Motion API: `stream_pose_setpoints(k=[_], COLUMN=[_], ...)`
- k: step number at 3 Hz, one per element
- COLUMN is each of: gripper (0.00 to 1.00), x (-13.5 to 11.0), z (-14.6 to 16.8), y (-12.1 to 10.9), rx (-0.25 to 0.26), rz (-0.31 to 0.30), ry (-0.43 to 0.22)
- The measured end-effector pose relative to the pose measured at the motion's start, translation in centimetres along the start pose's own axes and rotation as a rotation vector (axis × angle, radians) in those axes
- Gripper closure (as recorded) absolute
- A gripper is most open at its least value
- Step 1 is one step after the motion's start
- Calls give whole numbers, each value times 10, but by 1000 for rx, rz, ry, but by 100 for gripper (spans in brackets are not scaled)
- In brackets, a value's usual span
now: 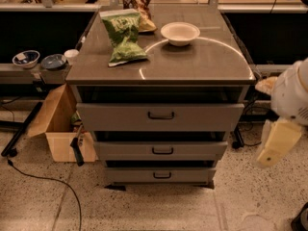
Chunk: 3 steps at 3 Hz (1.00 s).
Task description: Open middle drawer
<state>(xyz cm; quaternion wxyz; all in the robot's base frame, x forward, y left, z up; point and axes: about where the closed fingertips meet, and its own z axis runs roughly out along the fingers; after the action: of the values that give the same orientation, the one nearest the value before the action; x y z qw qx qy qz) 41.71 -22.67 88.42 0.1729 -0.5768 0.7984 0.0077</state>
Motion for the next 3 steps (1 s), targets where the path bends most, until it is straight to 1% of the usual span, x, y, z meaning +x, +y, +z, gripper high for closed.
stream_pose_setpoints(k=[1, 2, 3], gripper=[0, 0, 0], x=[17, 24, 22], z=[50, 92, 125], y=[28, 56, 82], rx=[-62, -121, -185], rz=[-4, -48, -143], ry=[-17, -55, -111])
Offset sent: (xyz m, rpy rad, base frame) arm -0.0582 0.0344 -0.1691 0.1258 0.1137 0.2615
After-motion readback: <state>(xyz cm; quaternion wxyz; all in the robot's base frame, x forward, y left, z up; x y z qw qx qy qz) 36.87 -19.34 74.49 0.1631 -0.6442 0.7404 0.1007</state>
